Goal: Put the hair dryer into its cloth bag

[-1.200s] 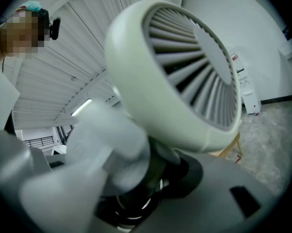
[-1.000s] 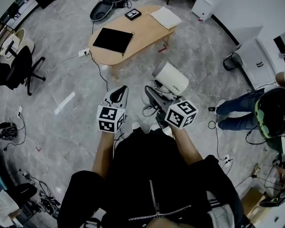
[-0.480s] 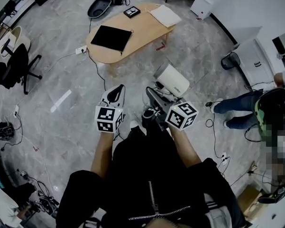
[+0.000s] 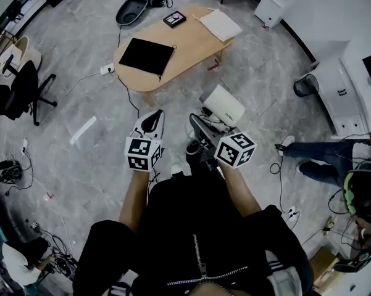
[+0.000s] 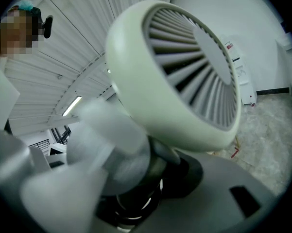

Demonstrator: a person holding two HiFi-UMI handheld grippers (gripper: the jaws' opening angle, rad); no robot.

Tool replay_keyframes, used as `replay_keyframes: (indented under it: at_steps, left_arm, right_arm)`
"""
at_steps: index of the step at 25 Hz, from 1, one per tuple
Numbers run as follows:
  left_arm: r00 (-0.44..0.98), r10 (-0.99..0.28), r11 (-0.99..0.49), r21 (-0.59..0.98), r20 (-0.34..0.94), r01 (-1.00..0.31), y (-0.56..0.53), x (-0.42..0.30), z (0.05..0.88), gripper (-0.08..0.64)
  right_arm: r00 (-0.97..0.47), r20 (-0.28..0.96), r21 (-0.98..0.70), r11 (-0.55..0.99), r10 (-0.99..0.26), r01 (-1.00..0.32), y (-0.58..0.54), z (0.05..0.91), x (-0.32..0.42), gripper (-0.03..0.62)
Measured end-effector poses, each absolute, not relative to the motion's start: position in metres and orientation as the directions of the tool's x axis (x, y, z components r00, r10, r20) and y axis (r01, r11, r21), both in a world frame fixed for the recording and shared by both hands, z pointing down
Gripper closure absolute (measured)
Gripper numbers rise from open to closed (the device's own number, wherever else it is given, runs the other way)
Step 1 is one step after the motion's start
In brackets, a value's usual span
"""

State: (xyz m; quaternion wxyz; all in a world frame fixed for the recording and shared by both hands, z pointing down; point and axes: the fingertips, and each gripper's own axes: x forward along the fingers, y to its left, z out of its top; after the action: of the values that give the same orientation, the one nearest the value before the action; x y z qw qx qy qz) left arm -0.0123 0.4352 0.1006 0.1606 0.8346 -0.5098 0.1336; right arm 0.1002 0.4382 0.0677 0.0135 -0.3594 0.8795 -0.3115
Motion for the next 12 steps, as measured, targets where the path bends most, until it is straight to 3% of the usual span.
replay_keyframes:
  at_steps: [12]
  left_arm:
    - [0.395, -0.795, -0.373, 0.143, 0.46, -0.917, 0.326, 0.009, 0.107, 0.545]
  right_arm:
    - [-0.788, 0.222, -0.551, 0.592, -0.575, -0.588, 0.314, 0.065, 0.118, 0.37]
